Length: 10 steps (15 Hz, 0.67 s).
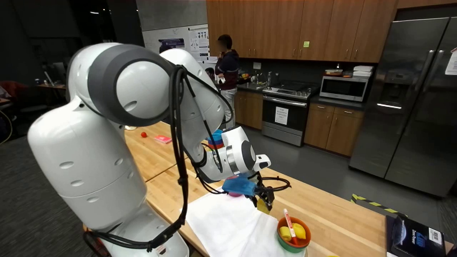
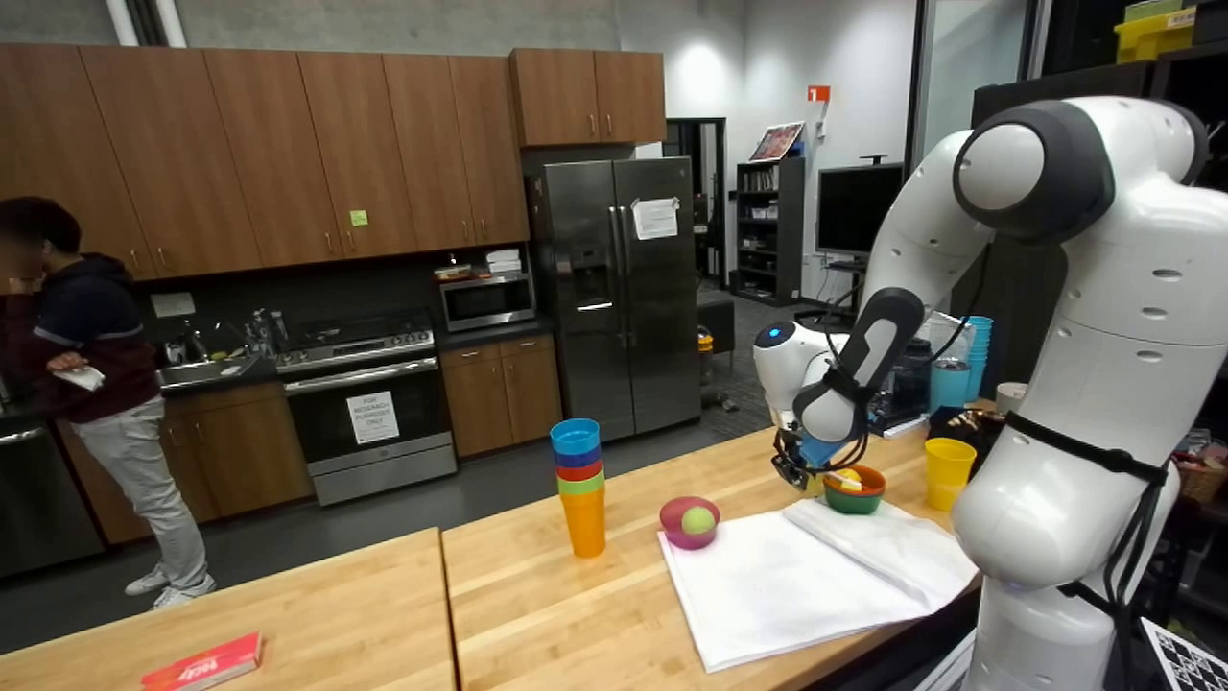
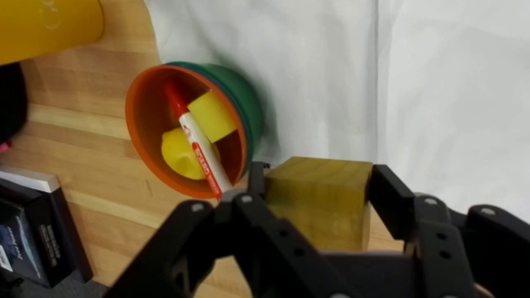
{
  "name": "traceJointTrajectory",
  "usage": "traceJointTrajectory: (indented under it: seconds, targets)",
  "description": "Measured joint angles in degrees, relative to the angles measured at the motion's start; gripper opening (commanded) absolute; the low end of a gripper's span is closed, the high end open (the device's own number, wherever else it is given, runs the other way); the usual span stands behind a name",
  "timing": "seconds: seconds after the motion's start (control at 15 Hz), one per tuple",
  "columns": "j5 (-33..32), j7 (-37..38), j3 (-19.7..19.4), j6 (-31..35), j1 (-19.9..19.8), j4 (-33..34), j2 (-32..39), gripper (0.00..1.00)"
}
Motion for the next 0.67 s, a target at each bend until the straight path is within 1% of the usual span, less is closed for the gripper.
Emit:
traceJointTrajectory:
  seconds: [0.27, 0.47, 0.6, 0.67]
  targets:
    - [3.52, -3.58, 2.25, 0.43, 1.5, 1.82, 1.15, 0.39]
    - [6.15, -6.22, 3.52, 0.47, 2.65, 3.56, 3.74, 0.39]
    - [5.99, -6.37, 3.84, 0.44, 3.05, 5.25, 6.03, 0.39]
    - [4.75, -5.42, 3.82, 0.24, 3.05, 6.35, 7.24, 0.39]
